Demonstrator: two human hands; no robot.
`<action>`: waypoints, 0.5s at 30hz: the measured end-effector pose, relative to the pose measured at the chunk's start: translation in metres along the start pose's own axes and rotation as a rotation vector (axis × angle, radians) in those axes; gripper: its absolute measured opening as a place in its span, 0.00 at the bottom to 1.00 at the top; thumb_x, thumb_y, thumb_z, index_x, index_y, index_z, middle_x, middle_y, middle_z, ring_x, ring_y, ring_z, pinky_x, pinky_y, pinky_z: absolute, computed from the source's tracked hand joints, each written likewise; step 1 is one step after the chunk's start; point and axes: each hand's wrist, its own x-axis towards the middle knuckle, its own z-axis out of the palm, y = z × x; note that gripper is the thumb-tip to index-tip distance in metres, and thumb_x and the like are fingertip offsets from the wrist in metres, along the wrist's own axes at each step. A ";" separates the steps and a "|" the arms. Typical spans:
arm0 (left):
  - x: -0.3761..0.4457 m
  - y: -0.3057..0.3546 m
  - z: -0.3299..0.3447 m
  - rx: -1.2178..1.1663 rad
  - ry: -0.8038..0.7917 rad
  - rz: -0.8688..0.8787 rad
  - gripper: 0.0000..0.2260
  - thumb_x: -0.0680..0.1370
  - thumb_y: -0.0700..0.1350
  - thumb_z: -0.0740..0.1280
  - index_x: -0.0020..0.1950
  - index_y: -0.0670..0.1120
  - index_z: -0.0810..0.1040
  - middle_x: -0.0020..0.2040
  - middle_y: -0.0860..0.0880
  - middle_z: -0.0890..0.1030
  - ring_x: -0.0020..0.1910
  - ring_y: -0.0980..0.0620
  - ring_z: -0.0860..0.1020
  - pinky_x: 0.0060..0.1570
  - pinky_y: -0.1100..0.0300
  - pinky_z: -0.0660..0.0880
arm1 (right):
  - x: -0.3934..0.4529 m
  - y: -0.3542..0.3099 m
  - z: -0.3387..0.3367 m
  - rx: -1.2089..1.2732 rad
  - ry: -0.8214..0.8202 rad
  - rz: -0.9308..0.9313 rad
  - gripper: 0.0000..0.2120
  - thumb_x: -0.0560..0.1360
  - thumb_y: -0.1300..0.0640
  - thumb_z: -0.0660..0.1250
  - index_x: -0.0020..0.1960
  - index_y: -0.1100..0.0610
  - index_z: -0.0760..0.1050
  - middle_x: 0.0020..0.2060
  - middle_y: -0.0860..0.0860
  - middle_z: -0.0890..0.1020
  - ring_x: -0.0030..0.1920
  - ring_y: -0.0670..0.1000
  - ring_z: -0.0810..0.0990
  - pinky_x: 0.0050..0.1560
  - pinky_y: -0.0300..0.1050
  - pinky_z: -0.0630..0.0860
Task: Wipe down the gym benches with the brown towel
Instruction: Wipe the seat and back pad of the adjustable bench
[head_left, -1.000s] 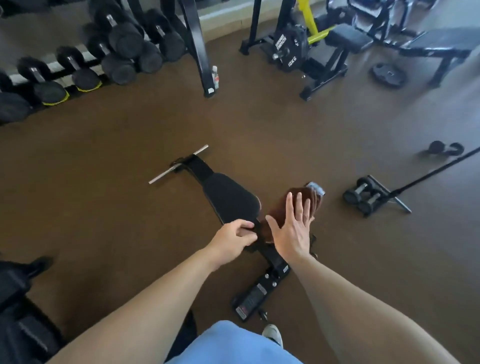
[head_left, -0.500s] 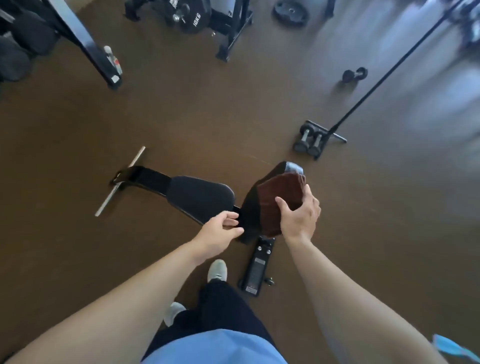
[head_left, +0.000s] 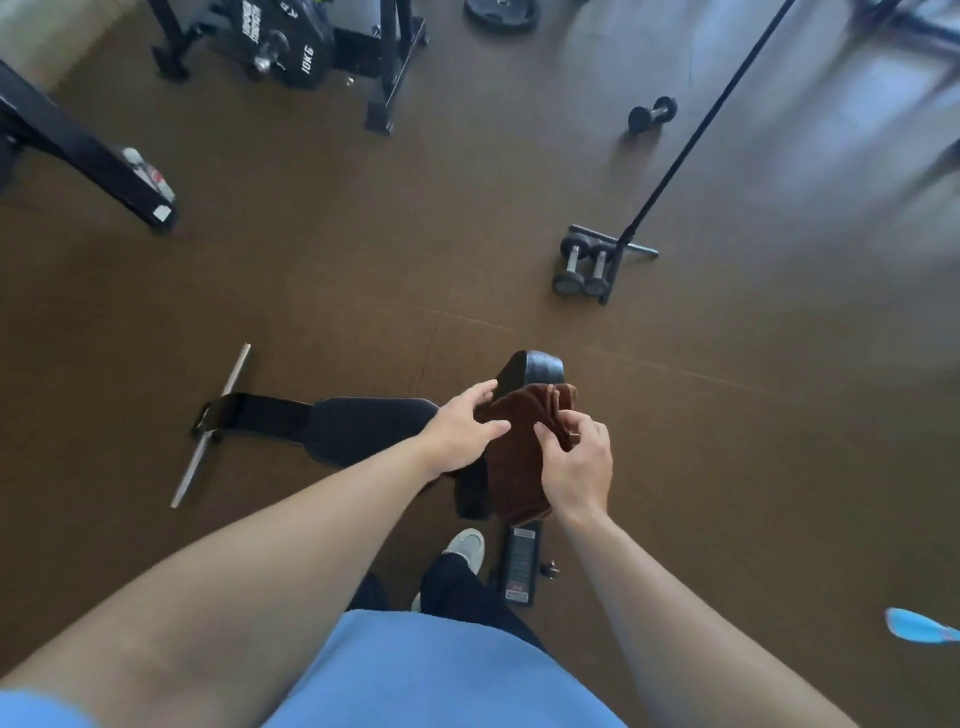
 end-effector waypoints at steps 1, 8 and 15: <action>0.004 -0.003 0.000 0.004 -0.015 0.002 0.23 0.81 0.49 0.70 0.75 0.53 0.70 0.72 0.53 0.75 0.73 0.50 0.71 0.71 0.55 0.69 | -0.002 0.000 -0.002 -0.008 0.001 -0.022 0.07 0.78 0.53 0.74 0.54 0.48 0.77 0.51 0.44 0.76 0.58 0.51 0.77 0.61 0.46 0.74; 0.000 -0.039 -0.028 0.071 -0.068 0.020 0.07 0.81 0.50 0.69 0.58 0.50 0.80 0.53 0.53 0.84 0.55 0.55 0.81 0.58 0.56 0.79 | -0.033 -0.014 0.014 -0.161 -0.040 -0.322 0.08 0.77 0.57 0.73 0.55 0.51 0.78 0.53 0.44 0.78 0.57 0.45 0.71 0.63 0.48 0.73; -0.019 -0.035 -0.093 0.059 -0.035 0.127 0.11 0.85 0.51 0.61 0.47 0.53 0.80 0.41 0.57 0.83 0.46 0.56 0.80 0.49 0.55 0.75 | -0.041 -0.067 0.044 0.157 -0.133 -0.201 0.04 0.80 0.53 0.72 0.52 0.45 0.79 0.45 0.41 0.84 0.50 0.46 0.83 0.50 0.48 0.84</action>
